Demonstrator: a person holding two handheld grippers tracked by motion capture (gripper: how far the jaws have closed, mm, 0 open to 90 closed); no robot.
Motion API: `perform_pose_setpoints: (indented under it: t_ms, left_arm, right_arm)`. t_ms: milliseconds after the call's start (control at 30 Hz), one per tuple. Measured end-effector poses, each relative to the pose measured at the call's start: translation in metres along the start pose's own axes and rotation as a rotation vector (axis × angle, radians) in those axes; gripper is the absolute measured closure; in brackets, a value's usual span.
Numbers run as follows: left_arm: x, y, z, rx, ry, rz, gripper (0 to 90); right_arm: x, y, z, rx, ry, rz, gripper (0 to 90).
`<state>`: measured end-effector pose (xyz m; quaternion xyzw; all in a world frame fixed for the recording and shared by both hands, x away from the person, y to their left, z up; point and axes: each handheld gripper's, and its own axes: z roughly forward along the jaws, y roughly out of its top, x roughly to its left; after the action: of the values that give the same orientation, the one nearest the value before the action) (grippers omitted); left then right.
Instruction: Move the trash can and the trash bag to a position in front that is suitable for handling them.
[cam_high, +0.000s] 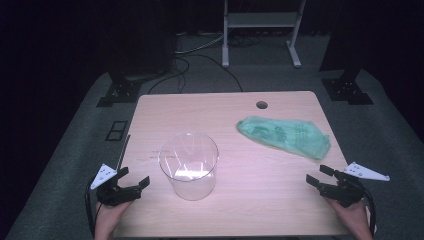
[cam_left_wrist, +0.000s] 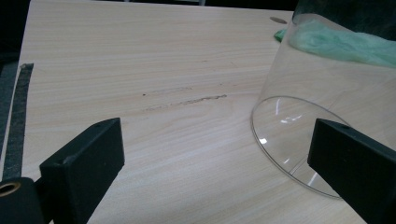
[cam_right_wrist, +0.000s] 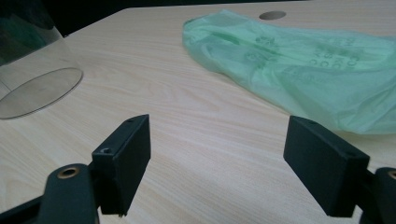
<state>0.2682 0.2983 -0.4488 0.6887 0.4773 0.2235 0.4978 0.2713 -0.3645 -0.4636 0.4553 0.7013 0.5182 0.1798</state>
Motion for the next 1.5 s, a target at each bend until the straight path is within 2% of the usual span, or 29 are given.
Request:
perform_pose_setpoints:
  t_ms: [367, 467, 633, 967, 1000, 1067, 1100, 1233, 1400, 1500]
  left_arm:
    - [-0.006, 0.005, 0.013, 0.013, 0.042, 0.009, 2.6]
    - [-0.007, 0.008, 0.018, 0.019, 0.079, 0.014, 2.7]
    - [-0.008, 0.009, 0.028, 0.032, 0.113, 0.011, 2.6]
    - [-0.015, 0.01, 0.044, 0.077, 0.13, 0.014, 2.7]
    - [-0.016, 0.012, 0.047, 0.076, 0.14, 0.001, 2.7]
    - [-0.017, 0.013, 0.049, 0.08, 0.13, -0.001, 2.7]
    - [-0.019, 0.015, 0.053, 0.087, 0.132, 0.015, 2.7]
    - [-0.026, 0.019, 0.061, 0.095, 0.123, 0.025, 2.7]
    - [-0.032, 0.022, 0.068, 0.101, 0.107, 0.04, 3.3]
    - [-0.04, 0.025, 0.077, 0.112, 0.089, 0.056, 3.3]
  right_arm:
    - [-0.006, -0.002, -0.001, 0.01, -0.062, 0.016, 22.3]
    - [-0.007, -0.003, -0.001, 0.016, -0.071, 0.028, 21.9]
    - [-0.004, -0.002, -0.002, 0.017, -0.086, 0.014, 21.9]
    - [0.004, 0.0, 0.001, 0.029, -0.088, -0.015, 22.0]
    - [0.005, 0.0, 0.002, 0.036, -0.087, -0.016, 22.0]
    - [0.005, 0.001, 0.003, 0.036, -0.085, -0.018, 22.0]
    - [0.005, 0.001, 0.004, 0.035, -0.086, -0.024, 22.0]
    - [0.006, 0.002, 0.003, 0.03, -0.091, -0.036, 22.0]
    - [0.005, 0.003, 0.0, 0.025, -0.094, -0.029, 22.0]
    - [0.003, 0.003, -0.002, 0.019, -0.097, -0.022, 22.0]
